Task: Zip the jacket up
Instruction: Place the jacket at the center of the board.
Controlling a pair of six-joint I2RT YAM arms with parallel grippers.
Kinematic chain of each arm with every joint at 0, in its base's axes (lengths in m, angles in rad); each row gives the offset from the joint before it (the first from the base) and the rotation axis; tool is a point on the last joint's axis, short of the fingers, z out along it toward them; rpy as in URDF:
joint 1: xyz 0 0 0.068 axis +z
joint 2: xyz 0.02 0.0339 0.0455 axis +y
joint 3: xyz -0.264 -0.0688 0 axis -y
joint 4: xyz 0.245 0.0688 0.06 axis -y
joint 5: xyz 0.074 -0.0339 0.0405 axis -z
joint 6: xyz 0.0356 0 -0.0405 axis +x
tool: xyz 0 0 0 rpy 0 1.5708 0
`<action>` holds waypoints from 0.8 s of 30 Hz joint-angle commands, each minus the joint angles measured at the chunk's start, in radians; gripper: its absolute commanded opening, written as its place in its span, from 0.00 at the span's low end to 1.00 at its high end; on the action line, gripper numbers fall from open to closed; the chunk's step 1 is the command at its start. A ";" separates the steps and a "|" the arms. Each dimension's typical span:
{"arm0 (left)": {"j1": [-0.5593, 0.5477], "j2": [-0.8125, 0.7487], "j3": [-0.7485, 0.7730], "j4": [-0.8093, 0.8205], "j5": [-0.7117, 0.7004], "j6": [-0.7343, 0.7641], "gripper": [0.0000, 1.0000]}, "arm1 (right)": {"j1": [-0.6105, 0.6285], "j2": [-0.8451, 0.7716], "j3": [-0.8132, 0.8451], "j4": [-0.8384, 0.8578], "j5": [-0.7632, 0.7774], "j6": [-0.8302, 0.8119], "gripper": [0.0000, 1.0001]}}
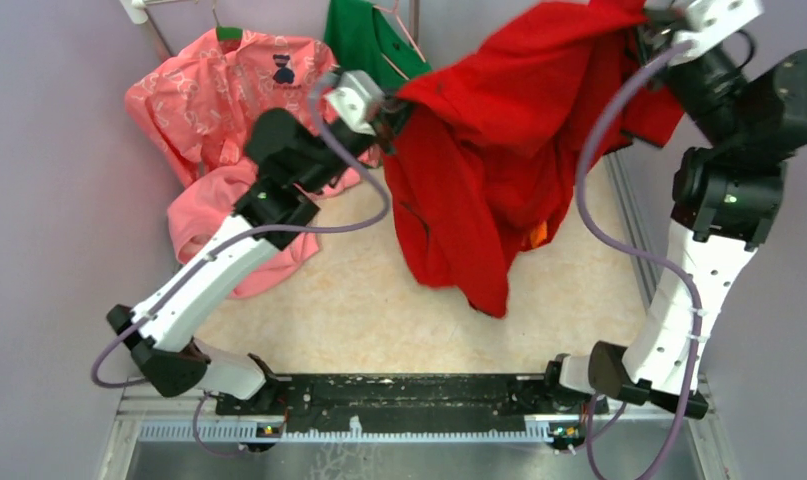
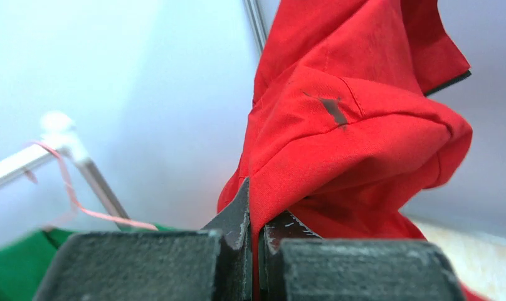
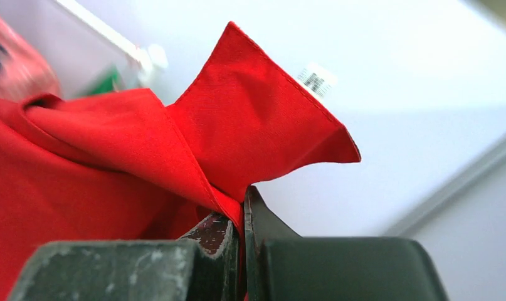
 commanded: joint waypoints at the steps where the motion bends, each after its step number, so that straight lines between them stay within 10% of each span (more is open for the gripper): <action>1: 0.011 -0.076 0.091 0.047 -0.031 -0.001 0.00 | 0.008 0.061 0.266 0.271 -0.182 0.489 0.00; 17: 0.010 -0.104 0.276 -0.005 -0.037 0.011 0.00 | 0.017 0.101 0.271 0.789 -0.359 1.192 0.00; 24: 0.077 -0.056 0.257 -0.052 -0.133 0.000 0.00 | 0.319 0.062 0.105 0.399 -0.339 0.855 0.00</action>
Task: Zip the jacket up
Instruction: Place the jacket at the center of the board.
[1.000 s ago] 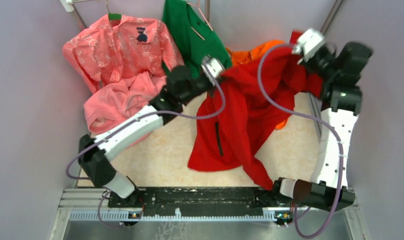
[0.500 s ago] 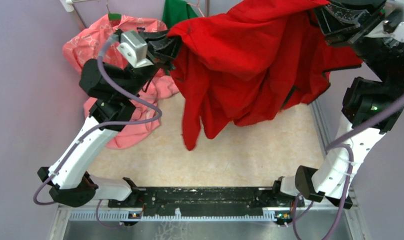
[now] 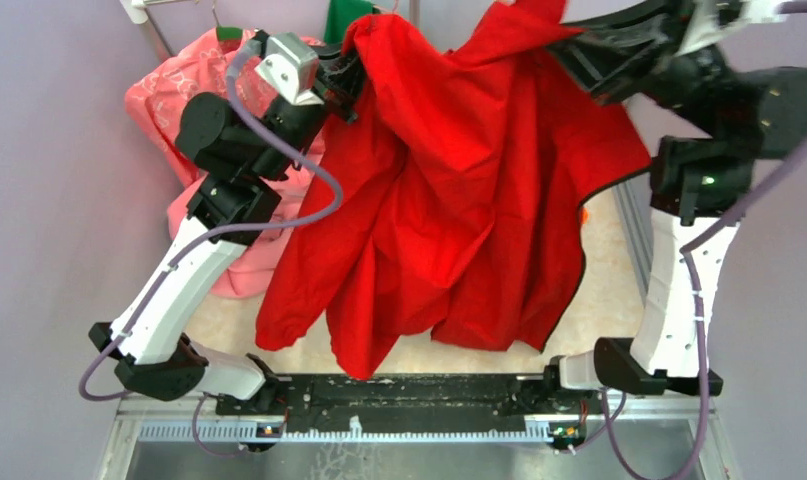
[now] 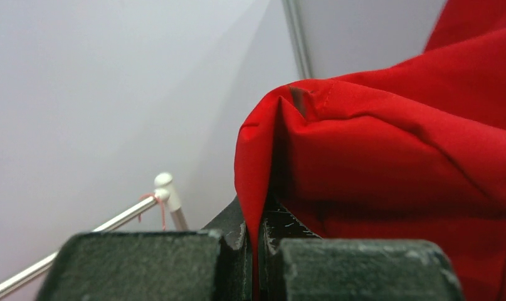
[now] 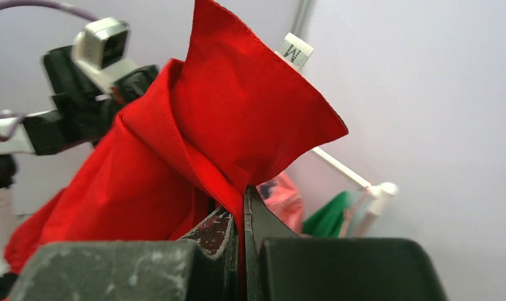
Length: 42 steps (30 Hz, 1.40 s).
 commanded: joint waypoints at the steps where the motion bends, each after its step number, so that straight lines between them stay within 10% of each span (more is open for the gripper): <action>1: 0.081 0.013 -0.025 0.002 -0.048 -0.051 0.00 | 0.216 -0.038 -0.118 -0.265 0.048 -0.237 0.00; 7: 0.255 -0.029 -0.302 0.051 0.066 -0.263 0.00 | 0.423 -0.075 -0.316 -0.548 0.196 -0.548 0.00; 14: 0.319 0.111 -0.606 0.379 0.424 -0.600 0.00 | 0.458 -0.074 -0.314 -0.543 0.199 -0.516 0.00; 31: -0.013 0.668 0.250 0.558 0.558 -0.820 0.02 | 0.152 -0.049 0.048 -0.269 0.079 -0.077 0.00; 42: 0.176 0.432 -0.372 0.685 0.333 -0.940 0.08 | 0.306 -0.006 -0.240 -0.286 0.145 -0.174 0.00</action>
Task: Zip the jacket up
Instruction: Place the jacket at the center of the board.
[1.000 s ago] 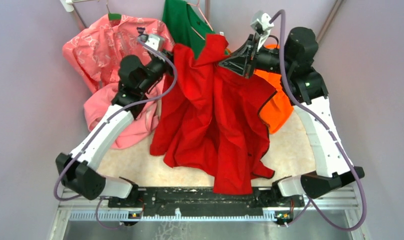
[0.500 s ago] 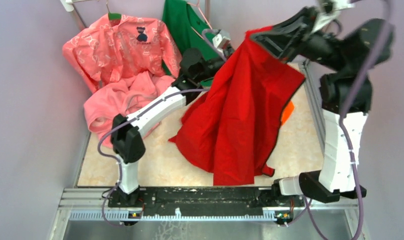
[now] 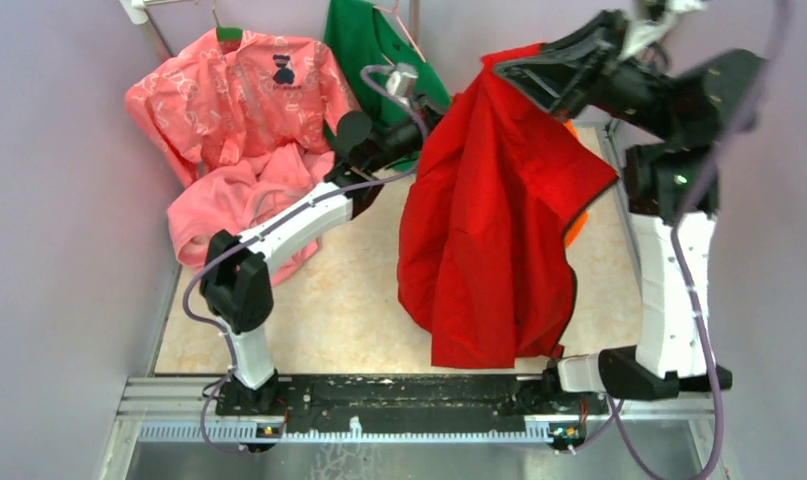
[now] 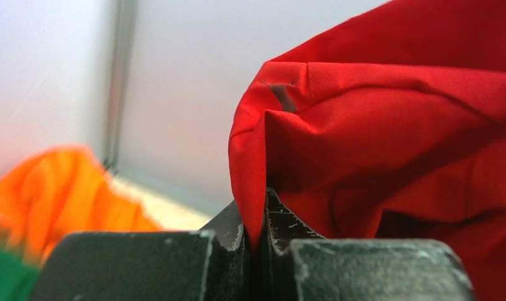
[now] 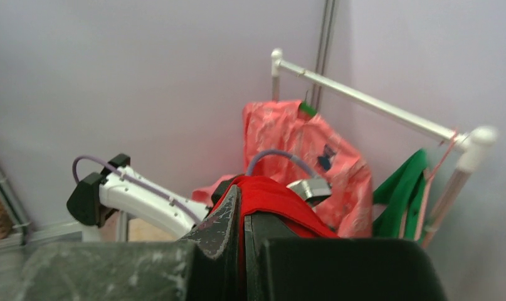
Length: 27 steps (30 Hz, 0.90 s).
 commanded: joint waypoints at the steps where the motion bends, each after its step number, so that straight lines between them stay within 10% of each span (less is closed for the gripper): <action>1: 0.151 -0.099 -0.285 0.124 -0.145 -0.159 0.11 | 0.163 0.056 -0.128 -0.099 0.133 -0.186 0.00; 6: 0.326 -0.189 -0.539 0.072 -0.195 -0.233 0.31 | 0.401 0.164 -0.289 -0.128 0.290 -0.366 0.00; 12: 0.465 -0.419 -0.696 -0.148 -0.367 -0.081 0.79 | 0.462 0.344 -0.261 -0.097 0.317 -0.396 0.00; 19: 0.525 -0.668 -0.808 -0.281 -0.458 0.023 0.90 | 0.480 0.456 -0.242 -0.087 0.351 -0.358 0.00; 24: 0.528 -0.871 -0.906 -0.298 -0.442 0.092 0.95 | 0.514 0.550 -0.128 -0.387 0.359 -0.615 0.53; 27: 0.528 -0.955 -0.922 -0.350 -0.307 0.152 0.97 | 0.485 0.479 -0.176 -0.483 0.361 -0.764 0.67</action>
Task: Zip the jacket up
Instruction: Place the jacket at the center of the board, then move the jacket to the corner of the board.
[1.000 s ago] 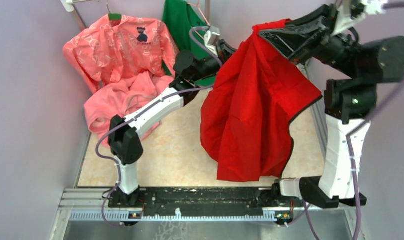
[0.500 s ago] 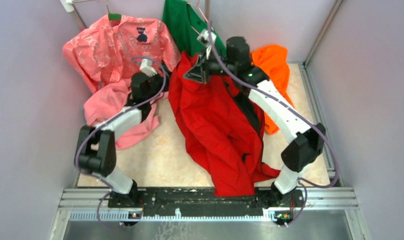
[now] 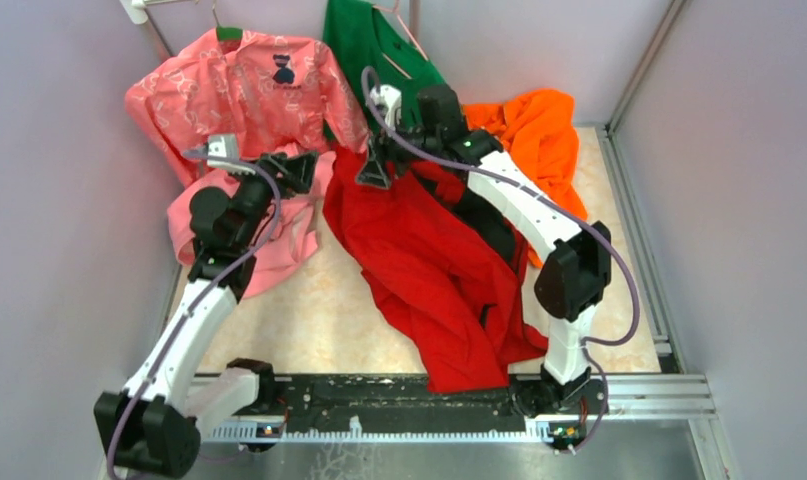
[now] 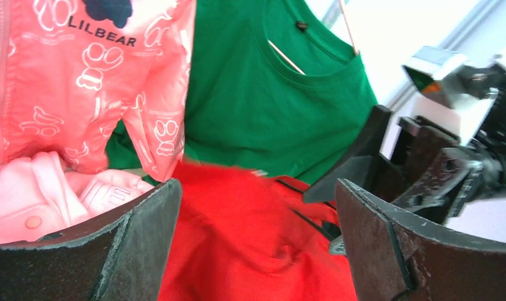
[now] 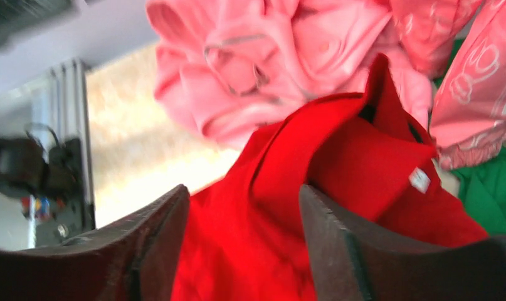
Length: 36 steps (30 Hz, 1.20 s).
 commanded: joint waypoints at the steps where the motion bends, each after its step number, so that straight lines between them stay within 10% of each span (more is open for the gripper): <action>1: 0.004 -0.097 -0.028 -0.094 0.177 0.117 0.97 | -0.035 -0.114 -0.035 -0.166 -0.014 -0.261 0.72; 7: 0.004 -0.108 -0.093 -0.186 0.473 0.169 0.99 | -0.219 -0.390 -0.351 -0.037 -0.034 -0.284 0.86; 13: 0.002 -0.139 -0.163 -0.290 0.451 0.274 0.99 | -0.451 -0.495 -0.567 0.234 0.196 -0.122 0.98; 20: 0.002 -0.200 -0.219 -0.310 0.386 0.331 0.99 | -0.681 -0.263 -0.527 0.251 0.238 0.177 0.98; 31: 0.004 -0.214 -0.226 -0.315 0.377 0.349 0.99 | -0.666 0.183 -0.320 0.077 0.258 0.097 0.98; 34: 0.004 -0.217 -0.227 -0.318 0.373 0.355 0.99 | -0.653 0.275 -0.229 0.014 0.380 0.051 0.81; 36: 0.004 -0.214 -0.228 -0.318 0.373 0.357 0.99 | -0.659 0.320 -0.159 -0.014 0.499 0.023 0.33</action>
